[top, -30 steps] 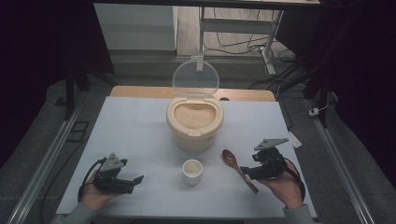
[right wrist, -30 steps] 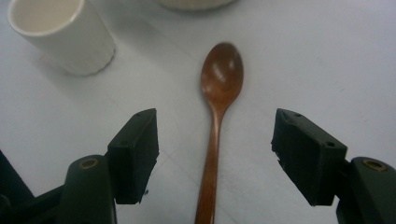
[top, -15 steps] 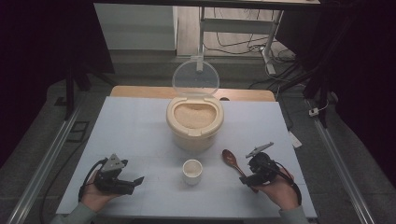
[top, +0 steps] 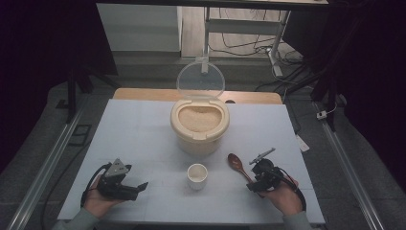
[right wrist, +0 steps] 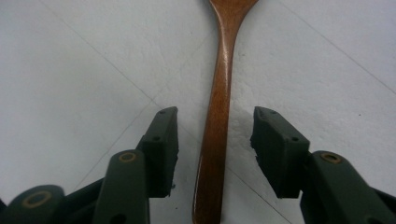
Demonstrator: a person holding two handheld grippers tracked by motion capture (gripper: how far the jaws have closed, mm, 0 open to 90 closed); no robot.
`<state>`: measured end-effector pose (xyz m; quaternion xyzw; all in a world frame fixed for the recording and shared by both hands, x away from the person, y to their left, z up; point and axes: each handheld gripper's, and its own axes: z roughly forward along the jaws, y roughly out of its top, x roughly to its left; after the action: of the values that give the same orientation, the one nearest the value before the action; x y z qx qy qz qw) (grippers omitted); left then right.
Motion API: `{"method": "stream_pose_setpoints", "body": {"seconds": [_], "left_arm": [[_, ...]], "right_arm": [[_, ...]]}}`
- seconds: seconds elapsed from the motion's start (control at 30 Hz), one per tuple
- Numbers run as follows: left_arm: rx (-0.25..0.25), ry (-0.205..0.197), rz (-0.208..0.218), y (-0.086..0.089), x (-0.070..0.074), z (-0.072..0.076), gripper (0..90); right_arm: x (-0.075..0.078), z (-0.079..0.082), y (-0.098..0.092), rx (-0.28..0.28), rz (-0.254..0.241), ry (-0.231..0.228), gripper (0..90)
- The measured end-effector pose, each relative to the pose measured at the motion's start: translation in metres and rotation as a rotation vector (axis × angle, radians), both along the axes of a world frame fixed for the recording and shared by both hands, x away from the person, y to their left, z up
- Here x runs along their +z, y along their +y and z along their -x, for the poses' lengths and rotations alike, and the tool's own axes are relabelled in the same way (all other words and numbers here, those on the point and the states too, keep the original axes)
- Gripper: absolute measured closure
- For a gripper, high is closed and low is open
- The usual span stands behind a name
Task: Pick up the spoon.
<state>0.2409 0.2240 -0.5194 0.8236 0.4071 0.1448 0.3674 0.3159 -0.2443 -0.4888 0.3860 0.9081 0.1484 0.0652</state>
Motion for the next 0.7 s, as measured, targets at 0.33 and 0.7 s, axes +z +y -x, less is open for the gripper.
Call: {"method": "stream_pose_setpoints", "body": {"seconds": [0.33, 0.7], "left_arm": [[-0.004, 0.004, -0.004, -0.0006, -0.001, -0.0002, 9.5], [-0.006, 0.002, -0.013, -0.0011, -0.0013, 0.0002, 9.5]], "right_arm": [[-0.0048, -0.0012, 0.0052, -0.002, 0.023, -0.005, 70.5], [-0.005, -0.0024, 0.01, -0.044, 0.048, -0.008, 79.3]]}}
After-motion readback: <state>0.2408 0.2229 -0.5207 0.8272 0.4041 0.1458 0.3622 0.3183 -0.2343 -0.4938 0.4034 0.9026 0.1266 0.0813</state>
